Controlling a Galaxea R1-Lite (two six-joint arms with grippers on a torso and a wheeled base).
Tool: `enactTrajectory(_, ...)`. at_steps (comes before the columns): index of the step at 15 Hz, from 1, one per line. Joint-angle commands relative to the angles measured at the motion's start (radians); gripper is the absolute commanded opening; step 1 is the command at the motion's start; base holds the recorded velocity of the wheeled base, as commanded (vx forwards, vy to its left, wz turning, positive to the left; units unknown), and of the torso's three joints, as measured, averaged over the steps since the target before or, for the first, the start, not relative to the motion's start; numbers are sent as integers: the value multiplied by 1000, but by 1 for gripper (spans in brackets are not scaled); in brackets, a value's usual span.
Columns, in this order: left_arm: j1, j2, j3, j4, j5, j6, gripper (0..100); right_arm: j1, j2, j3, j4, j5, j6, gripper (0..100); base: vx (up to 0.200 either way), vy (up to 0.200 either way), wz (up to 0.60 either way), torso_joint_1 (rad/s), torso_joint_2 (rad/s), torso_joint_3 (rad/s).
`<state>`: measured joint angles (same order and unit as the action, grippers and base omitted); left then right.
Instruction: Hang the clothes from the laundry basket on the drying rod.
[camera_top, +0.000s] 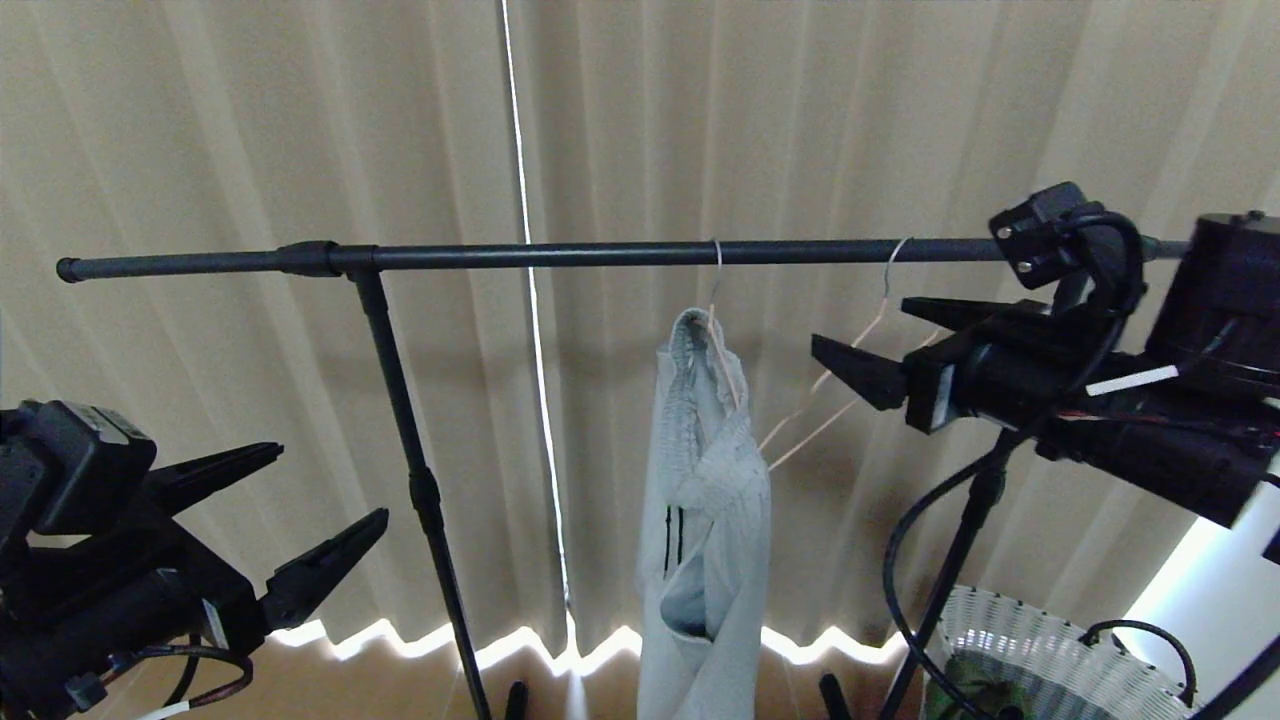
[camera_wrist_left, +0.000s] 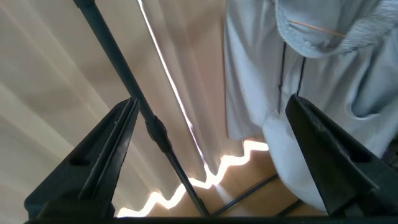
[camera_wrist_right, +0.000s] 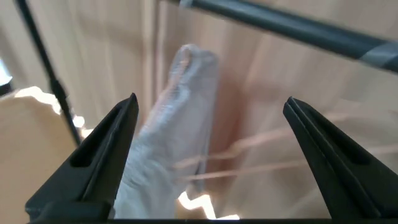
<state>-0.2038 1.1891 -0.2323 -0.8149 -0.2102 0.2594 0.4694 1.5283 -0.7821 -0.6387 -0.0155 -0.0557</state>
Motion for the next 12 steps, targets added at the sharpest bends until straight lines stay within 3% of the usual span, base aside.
enactTrajectory(1, 0, -5, 13, -1, 0, 4, 100, -87, -175, 124, -2, -4, -3, 100, 0, 0, 0, 0, 0, 0)
enactTrajectory(4, 3, -10, 28, -1, 3, 4, 100, -164, -303, 251, 7, -4, -4, 100, 0, 0, 0, 0, 0, 0)
enactTrajectory(6, 52, -22, 74, -1, 3, 8, 100, -242, -392, 391, -1, -4, -12, 100, 0, 0, 0, 0, 0, 0)
enactTrajectory(7, 52, -22, 74, -1, 3, 8, 100, -242, -392, 391, -1, -4, -12, 100, 0, 0, 0, 0, 0, 0)
enactTrajectory(8, 110, -33, 88, -1, 3, 6, 100, -285, -416, 495, -6, -3, -10, 100, 0, 0, 0, 0, 0, 0)
enactTrajectory(12, 153, -120, 166, 6, 2, 1, 100, -301, -467, 597, -6, 0, -4, 100, 0, 0, 0, 0, 0, 0)
